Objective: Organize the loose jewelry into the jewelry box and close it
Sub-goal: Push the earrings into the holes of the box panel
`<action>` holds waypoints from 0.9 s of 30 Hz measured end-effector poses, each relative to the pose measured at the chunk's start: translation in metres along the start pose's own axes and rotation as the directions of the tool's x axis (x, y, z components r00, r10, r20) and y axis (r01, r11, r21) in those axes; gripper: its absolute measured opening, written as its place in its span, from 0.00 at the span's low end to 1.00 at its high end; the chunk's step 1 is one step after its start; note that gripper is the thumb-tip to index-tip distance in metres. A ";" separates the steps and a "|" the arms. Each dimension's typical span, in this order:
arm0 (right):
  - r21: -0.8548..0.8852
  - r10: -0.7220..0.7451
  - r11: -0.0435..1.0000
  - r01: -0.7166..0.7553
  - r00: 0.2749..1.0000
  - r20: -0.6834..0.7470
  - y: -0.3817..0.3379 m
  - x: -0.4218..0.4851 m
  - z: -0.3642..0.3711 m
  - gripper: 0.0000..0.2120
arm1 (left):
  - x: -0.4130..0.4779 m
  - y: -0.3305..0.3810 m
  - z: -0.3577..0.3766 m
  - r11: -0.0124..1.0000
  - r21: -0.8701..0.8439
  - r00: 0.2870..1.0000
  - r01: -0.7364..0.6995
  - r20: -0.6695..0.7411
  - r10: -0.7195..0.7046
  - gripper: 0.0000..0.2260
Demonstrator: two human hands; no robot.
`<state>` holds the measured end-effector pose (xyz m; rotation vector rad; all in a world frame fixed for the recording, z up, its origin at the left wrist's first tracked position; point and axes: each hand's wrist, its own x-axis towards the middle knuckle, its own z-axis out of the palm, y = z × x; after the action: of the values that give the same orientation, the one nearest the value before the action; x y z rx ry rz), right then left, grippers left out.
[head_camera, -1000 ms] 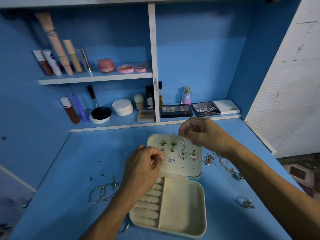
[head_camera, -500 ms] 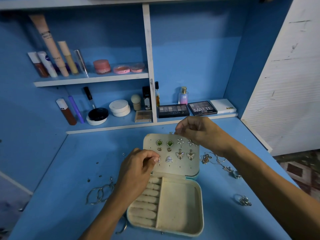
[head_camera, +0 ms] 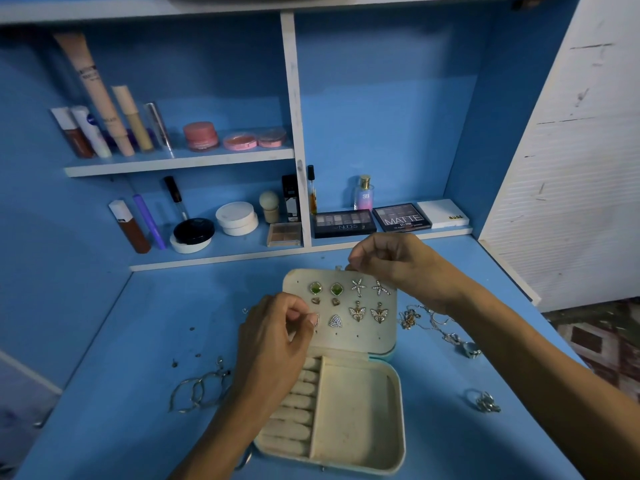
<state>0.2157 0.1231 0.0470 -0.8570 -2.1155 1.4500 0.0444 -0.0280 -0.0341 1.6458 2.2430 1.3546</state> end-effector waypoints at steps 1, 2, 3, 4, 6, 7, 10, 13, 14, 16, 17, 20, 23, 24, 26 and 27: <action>0.018 0.008 1.000 -0.008 1.000 -0.002 -0.001 -0.001 0.000 0.04 | -0.001 0.000 0.000 1.000 0.012 1.000 0.004 -0.027 -0.003 0.08; 0.033 0.013 0.999 -0.013 1.000 -0.001 -0.001 -0.002 -0.001 0.05 | -0.002 -0.001 0.001 1.000 0.024 0.999 0.017 -0.049 -0.015 0.11; 0.049 0.017 0.999 -0.017 1.000 0.005 -0.002 -0.002 -0.001 0.05 | -0.003 -0.002 0.000 0.999 0.031 0.997 0.038 -0.063 -0.036 0.15; 0.068 0.022 0.997 -0.023 1.000 0.014 -0.003 -0.004 -0.001 0.05 | -0.003 -0.004 -0.001 0.997 0.030 0.996 0.067 -0.063 -0.065 0.18; 0.106 0.035 0.994 -0.038 0.999 0.029 -0.004 -0.007 0.000 0.06 | -0.004 -0.005 -0.004 0.992 -0.030 0.992 0.125 -0.022 -0.126 0.24; 0.119 0.037 0.992 -0.041 0.999 0.036 -0.005 -0.009 0.000 0.06 | -0.005 -0.005 -0.005 0.984 -0.089 0.988 0.153 0.005 -0.153 0.25; 0.166 0.031 0.985 -0.043 0.997 0.072 -0.008 -0.016 0.001 0.08 | -0.007 -0.004 -0.012 0.972 -0.162 0.985 0.173 0.032 -0.170 0.29; 0.181 0.012 0.983 -0.033 0.993 0.116 -0.012 -0.025 0.004 0.11 | -0.010 -0.005 -0.017 0.986 -0.128 0.994 0.105 0.038 -0.101 0.21; 0.176 0.001 0.984 -0.024 0.992 0.129 -0.013 -0.027 0.004 0.12 | -0.011 -0.005 -0.018 0.986 -0.139 0.996 0.087 0.037 -0.083 0.17; 0.146 -0.014 0.989 -0.009 0.987 0.158 -0.015 -0.034 0.005 0.14 | -0.015 -0.004 -0.020 0.984 -0.167 0.997 0.070 0.027 -0.066 0.14; 0.118 -0.017 0.993 -0.004 0.984 0.178 -0.017 -0.037 0.005 0.13 | -0.018 -0.005 -0.022 0.984 -0.165 0.998 0.060 0.022 -0.057 0.14; 0.057 -0.040 0.998 0.025 0.963 0.268 -0.022 -0.042 0.005 0.08 | -0.024 -0.012 -0.029 0.990 0.022 0.988 -0.141 -0.061 0.142 0.14; 0.057 -0.045 0.998 0.029 0.952 0.303 -0.025 -0.040 0.008 0.06 | -0.023 -0.025 -0.033 0.797 0.296 0.816 -0.526 -0.087 0.571 0.14; 0.052 -0.034 0.998 0.019 0.954 0.298 -0.024 -0.037 0.010 0.06 | -0.022 -0.028 -0.036 0.711 0.357 0.744 -0.606 -0.063 0.666 0.13; 0.007 0.000 1.000 -0.002 0.955 0.297 -0.018 -0.028 0.016 0.05 | -0.020 -0.032 -0.041 0.607 0.406 0.659 -0.683 -0.016 0.752 0.13; -0.028 0.011 1.000 -0.002 0.952 0.305 -0.015 -0.025 0.019 0.04 | -0.019 -0.035 -0.043 0.577 0.410 0.635 -0.706 0.005 0.773 0.14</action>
<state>0.2174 0.0892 0.0539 -0.6846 -2.3606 1.6496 0.0052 -0.0712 -0.0386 2.9787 2.0283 1.2293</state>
